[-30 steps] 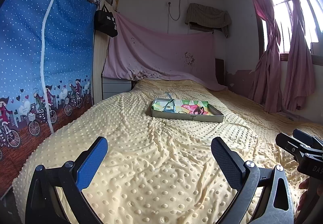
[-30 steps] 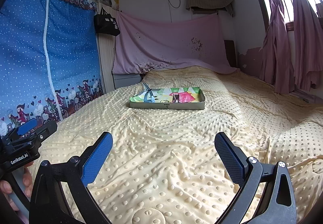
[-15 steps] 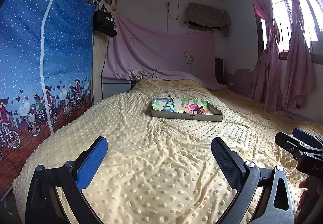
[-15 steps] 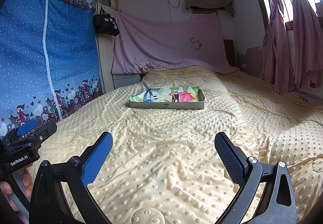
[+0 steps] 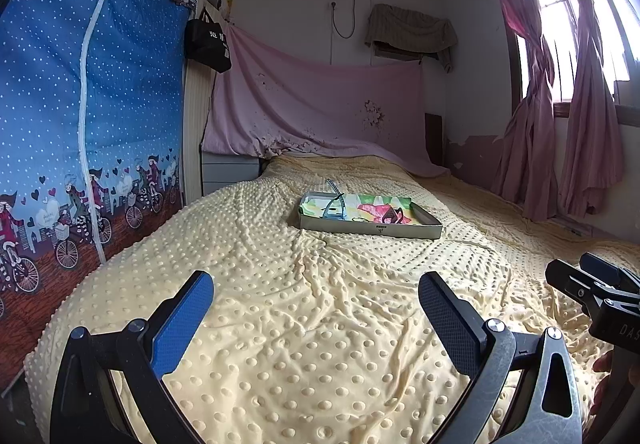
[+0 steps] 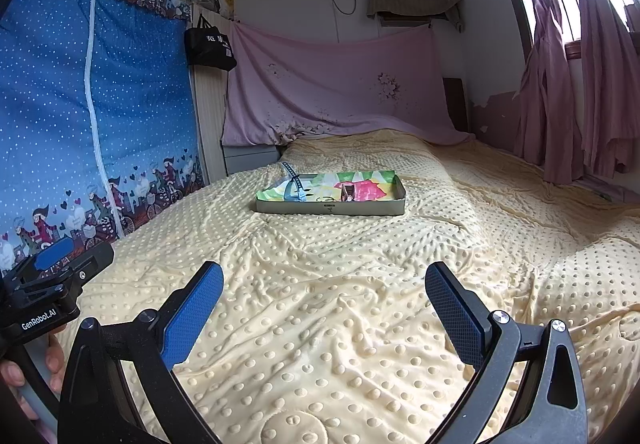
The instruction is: Organize jewelry
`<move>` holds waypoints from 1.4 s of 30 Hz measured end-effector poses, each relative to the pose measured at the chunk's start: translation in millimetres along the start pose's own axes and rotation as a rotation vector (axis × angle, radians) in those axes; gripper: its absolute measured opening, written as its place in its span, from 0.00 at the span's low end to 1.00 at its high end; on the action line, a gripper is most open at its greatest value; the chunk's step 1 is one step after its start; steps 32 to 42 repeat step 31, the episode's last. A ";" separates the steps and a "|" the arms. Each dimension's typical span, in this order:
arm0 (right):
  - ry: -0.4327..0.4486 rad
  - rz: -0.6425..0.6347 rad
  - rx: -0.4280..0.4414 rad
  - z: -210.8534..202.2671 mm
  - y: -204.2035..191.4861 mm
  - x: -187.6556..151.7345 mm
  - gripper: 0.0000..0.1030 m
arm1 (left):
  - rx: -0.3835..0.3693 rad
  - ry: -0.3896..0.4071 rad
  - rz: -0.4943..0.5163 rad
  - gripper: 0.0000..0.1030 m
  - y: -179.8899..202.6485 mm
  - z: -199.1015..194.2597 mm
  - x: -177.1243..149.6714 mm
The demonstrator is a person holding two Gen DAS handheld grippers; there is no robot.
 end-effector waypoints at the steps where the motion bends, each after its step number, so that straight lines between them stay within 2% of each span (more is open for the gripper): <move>1: 0.000 0.001 -0.001 0.0 0.2 -0.2 0.96 | 0.001 0.000 0.001 1.00 0.0 -0.1 -0.6; 15: -0.003 0.006 -0.005 0.6 1.8 -1.3 0.96 | -0.021 -0.033 -0.003 1.00 0.1 5.7 -6.7; 42: -0.026 0.020 -0.013 12.6 4.7 -7.0 0.96 | -0.026 -0.039 0.008 1.00 1.3 14.2 -10.8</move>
Point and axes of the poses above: each gripper's, at about its wrist camera, not at the fingertips, and z roughly the way its jaws point, y to its right, x to its top, the point moved 6 cm from there along z, roughly the way its jaws point, and after that the axes turned 7 degrees about z, right-handed, at the moved point
